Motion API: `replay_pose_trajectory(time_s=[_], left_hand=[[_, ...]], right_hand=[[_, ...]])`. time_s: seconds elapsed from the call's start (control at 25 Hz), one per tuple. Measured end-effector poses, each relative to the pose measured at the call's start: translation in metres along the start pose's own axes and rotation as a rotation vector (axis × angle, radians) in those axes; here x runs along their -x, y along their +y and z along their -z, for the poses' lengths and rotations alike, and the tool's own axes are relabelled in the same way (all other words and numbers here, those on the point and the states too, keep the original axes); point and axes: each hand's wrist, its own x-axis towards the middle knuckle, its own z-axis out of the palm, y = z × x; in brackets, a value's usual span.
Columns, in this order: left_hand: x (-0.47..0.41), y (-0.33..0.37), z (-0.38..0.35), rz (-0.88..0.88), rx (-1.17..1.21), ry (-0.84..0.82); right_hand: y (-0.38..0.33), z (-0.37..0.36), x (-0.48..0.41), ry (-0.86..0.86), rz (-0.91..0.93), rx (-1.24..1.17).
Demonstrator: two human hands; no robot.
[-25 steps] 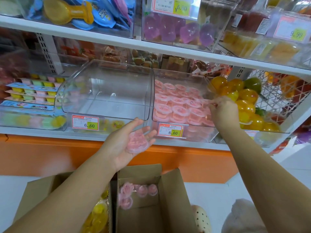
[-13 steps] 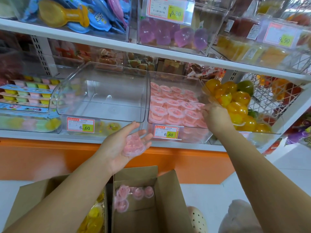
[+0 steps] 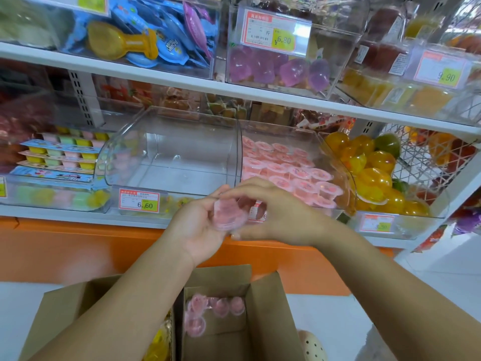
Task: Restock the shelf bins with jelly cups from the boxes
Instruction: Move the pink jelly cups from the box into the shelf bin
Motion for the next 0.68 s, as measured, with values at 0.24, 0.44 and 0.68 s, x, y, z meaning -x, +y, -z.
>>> replay_pose_trajectory(time_s=[0.24, 0.44, 0.68], left_hand=[[-0.001, 0.007, -0.003, 0.045, -0.128, 0.026], [-0.001, 0.019, 0.012, 0.030, -0.152, 0.094], [-0.004, 0.027, 0.022, 0.004, -0.199, 0.113]], right_hand=[[0.022, 0.020, -0.030, 0.275, -0.113, 0.000], [0.090, 0.061, -0.088, 0.662, -0.602, -0.100], [0.116, 0.062, -0.144, 0.252, -0.818, 0.090]])
